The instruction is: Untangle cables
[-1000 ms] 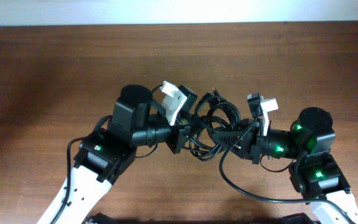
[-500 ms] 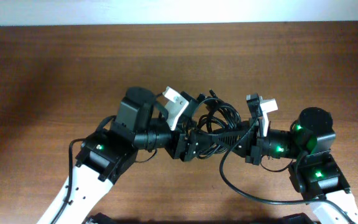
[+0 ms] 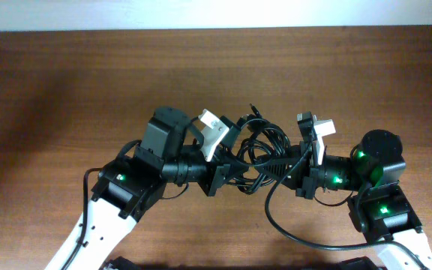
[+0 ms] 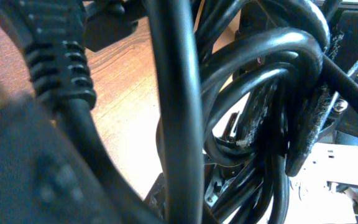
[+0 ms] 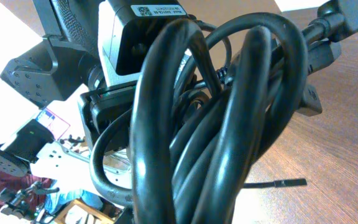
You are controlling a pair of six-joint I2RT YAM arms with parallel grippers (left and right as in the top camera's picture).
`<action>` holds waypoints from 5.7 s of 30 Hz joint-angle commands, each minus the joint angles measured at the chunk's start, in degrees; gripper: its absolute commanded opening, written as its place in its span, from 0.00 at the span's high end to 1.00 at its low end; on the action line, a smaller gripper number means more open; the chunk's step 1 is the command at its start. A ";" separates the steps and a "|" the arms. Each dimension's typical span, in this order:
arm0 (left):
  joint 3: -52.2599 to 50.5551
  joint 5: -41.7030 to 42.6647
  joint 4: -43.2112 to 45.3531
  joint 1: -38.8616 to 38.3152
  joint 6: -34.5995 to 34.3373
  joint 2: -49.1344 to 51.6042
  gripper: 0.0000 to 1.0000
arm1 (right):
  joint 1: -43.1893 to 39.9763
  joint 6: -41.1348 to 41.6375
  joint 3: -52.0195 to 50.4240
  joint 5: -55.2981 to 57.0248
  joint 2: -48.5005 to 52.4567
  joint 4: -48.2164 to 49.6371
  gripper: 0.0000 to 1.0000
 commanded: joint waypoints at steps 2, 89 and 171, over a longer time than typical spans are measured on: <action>0.63 2.29 0.26 -0.57 1.84 0.09 1.00 | 0.24 -0.31 0.55 0.98 -0.22 0.31 0.90; 0.63 12.41 -0.98 8.90 45.53 -2.40 1.00 | 0.26 -0.31 0.55 2.47 3.06 4.15 0.37; 0.63 -11.98 3.56 -2.73 56.54 -2.60 0.24 | -9.14 32.89 0.55 -0.09 5.75 18.16 0.96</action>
